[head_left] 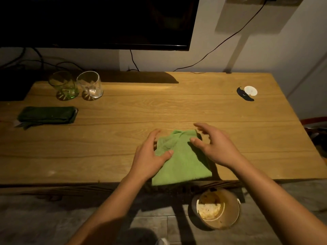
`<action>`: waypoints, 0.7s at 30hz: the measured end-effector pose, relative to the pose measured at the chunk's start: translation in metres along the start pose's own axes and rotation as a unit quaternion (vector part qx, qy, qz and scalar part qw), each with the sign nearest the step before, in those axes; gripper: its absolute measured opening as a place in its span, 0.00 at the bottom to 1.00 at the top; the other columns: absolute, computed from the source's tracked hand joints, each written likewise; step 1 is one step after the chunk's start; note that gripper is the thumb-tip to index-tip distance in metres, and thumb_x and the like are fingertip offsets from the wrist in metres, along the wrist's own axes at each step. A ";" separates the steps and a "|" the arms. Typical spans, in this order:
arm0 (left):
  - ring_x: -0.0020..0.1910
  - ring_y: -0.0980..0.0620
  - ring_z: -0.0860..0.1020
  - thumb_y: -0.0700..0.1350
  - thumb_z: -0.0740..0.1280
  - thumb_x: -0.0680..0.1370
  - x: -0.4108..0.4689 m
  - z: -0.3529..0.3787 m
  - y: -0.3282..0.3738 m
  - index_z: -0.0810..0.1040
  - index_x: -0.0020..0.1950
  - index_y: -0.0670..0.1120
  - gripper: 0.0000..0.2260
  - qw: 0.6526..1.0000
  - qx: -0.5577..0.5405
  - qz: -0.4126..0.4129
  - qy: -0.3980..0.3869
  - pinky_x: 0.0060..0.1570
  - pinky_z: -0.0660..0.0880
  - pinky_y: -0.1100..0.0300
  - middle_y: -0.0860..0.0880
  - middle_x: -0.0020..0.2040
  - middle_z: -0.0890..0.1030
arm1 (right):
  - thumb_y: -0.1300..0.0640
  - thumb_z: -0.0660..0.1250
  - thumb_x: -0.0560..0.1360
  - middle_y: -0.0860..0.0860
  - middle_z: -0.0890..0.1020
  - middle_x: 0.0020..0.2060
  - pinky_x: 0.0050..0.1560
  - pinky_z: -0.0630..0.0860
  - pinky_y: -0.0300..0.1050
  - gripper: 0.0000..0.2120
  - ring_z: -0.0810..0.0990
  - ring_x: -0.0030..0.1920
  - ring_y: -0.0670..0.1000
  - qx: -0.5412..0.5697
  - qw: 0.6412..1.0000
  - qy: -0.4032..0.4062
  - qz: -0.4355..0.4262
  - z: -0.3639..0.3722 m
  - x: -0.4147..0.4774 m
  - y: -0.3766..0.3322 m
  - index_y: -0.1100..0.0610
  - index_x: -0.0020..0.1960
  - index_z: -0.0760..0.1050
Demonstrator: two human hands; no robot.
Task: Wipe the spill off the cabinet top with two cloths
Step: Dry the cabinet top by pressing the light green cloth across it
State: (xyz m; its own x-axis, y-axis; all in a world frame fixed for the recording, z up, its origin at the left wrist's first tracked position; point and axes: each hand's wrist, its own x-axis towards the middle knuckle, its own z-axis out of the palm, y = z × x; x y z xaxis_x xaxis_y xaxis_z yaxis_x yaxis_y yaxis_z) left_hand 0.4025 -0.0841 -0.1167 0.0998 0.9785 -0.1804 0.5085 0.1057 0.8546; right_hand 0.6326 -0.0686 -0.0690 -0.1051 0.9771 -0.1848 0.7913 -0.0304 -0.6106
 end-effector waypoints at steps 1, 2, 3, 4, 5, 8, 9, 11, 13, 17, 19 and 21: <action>0.65 0.53 0.74 0.53 0.74 0.73 0.003 0.004 -0.003 0.65 0.75 0.56 0.32 0.994 0.102 0.013 0.022 0.64 0.72 0.52 0.52 0.68 0.75 | 0.46 0.68 0.78 0.50 0.76 0.68 0.68 0.70 0.51 0.27 0.74 0.68 0.52 -0.030 0.999 0.012 0.020 0.009 0.000 0.004 0.49 0.75 0.67; 0.68 0.51 0.71 0.51 0.71 0.76 0.003 0.008 -0.006 0.62 0.76 0.53 0.32 0.982 0.177 0.048 0.045 0.67 0.70 0.49 0.51 0.71 0.72 | 0.46 0.66 0.79 0.50 0.74 0.70 0.69 0.67 0.49 0.28 0.72 0.70 0.52 -0.042 0.999 0.023 0.026 0.021 -0.003 0.008 0.50 0.76 0.65; 0.70 0.50 0.69 0.49 0.69 0.77 0.001 0.012 -0.009 0.63 0.77 0.51 0.29 0.971 0.216 0.091 0.051 0.68 0.68 0.48 0.51 0.72 0.71 | 0.47 0.65 0.79 0.50 0.73 0.71 0.69 0.65 0.47 0.28 0.71 0.71 0.52 -0.051 0.998 0.030 0.014 0.035 -0.010 0.011 0.50 0.77 0.63; 0.71 0.50 0.67 0.47 0.67 0.79 -0.003 0.017 -0.012 0.63 0.77 0.49 0.27 0.962 0.241 0.123 0.033 0.70 0.67 0.48 0.50 0.73 0.70 | 0.48 0.63 0.80 0.50 0.72 0.72 0.69 0.62 0.44 0.27 0.69 0.72 0.52 -0.073 0.997 0.031 -0.009 0.051 -0.017 0.014 0.51 0.77 0.62; 0.73 0.50 0.65 0.46 0.64 0.80 -0.007 0.022 -0.016 0.63 0.77 0.48 0.25 0.954 0.263 0.142 0.009 0.72 0.64 0.49 0.50 0.75 0.68 | 0.48 0.61 0.81 0.52 0.70 0.74 0.71 0.57 0.43 0.26 0.67 0.74 0.52 -0.109 0.993 0.027 -0.037 0.065 -0.022 0.016 0.52 0.77 0.62; 0.79 0.48 0.55 0.39 0.64 0.79 -0.023 0.047 -0.020 0.58 0.79 0.46 0.30 0.929 0.328 0.166 -0.040 0.77 0.55 0.53 0.47 0.79 0.60 | 0.53 0.58 0.83 0.56 0.62 0.78 0.74 0.43 0.43 0.26 0.56 0.79 0.54 -0.162 0.983 0.016 -0.087 0.094 -0.019 0.023 0.57 0.79 0.59; 0.78 0.47 0.56 0.36 0.67 0.75 -0.029 0.056 -0.018 0.59 0.79 0.45 0.33 0.926 0.329 0.178 -0.050 0.77 0.55 0.53 0.46 0.79 0.61 | 0.55 0.58 0.83 0.56 0.58 0.79 0.75 0.41 0.42 0.27 0.52 0.80 0.54 -0.162 0.983 0.005 -0.091 0.097 -0.012 0.026 0.57 0.80 0.56; 0.77 0.47 0.59 0.33 0.68 0.70 -0.040 0.072 -0.014 0.62 0.77 0.42 0.36 0.933 0.300 0.187 -0.066 0.76 0.55 0.53 0.44 0.77 0.64 | 0.57 0.57 0.82 0.56 0.52 0.81 0.77 0.40 0.42 0.30 0.46 0.80 0.54 -0.179 0.977 -0.035 -0.107 0.101 -0.003 0.034 0.59 0.81 0.50; 0.79 0.49 0.54 0.33 0.65 0.73 -0.047 0.080 -0.016 0.58 0.79 0.44 0.36 0.942 0.286 0.157 -0.080 0.77 0.52 0.55 0.45 0.80 0.58 | 0.55 0.54 0.83 0.57 0.48 0.81 0.79 0.40 0.45 0.30 0.44 0.81 0.55 -0.207 0.968 -0.067 -0.123 0.102 -0.004 0.043 0.60 0.81 0.47; 0.79 0.52 0.42 0.44 0.55 0.83 -0.049 0.073 -0.030 0.46 0.81 0.49 0.29 0.940 0.323 0.089 -0.064 0.77 0.41 0.54 0.50 0.81 0.43 | 0.43 0.46 0.84 0.55 0.47 0.80 0.79 0.42 0.48 0.30 0.43 0.80 0.53 -0.222 0.968 -0.042 -0.109 0.106 -0.032 0.053 0.59 0.81 0.46; 0.79 0.51 0.39 0.51 0.48 0.84 -0.049 0.070 -0.031 0.45 0.81 0.49 0.26 0.921 0.372 0.087 -0.076 0.76 0.35 0.51 0.51 0.81 0.42 | 0.41 0.43 0.84 0.55 0.45 0.80 0.79 0.42 0.51 0.31 0.43 0.80 0.54 -0.242 0.966 -0.031 -0.084 0.114 -0.045 0.055 0.57 0.81 0.46; 0.78 0.50 0.37 0.57 0.40 0.82 -0.046 0.068 -0.031 0.43 0.81 0.51 0.27 0.906 0.407 0.080 -0.084 0.74 0.30 0.46 0.51 0.81 0.42 | 0.40 0.42 0.84 0.55 0.45 0.81 0.77 0.43 0.56 0.31 0.42 0.80 0.54 -0.257 0.965 -0.027 -0.044 0.120 -0.050 0.055 0.55 0.81 0.45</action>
State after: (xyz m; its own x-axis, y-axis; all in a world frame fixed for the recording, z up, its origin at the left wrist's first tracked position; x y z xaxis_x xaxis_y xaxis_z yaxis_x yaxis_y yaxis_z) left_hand 0.4402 -0.1444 -0.1680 0.3210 0.9220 -0.2165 0.9320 -0.2669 0.2454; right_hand 0.6098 -0.1447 -0.1856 -0.2048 0.9586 -0.1976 0.9709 0.1732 -0.1656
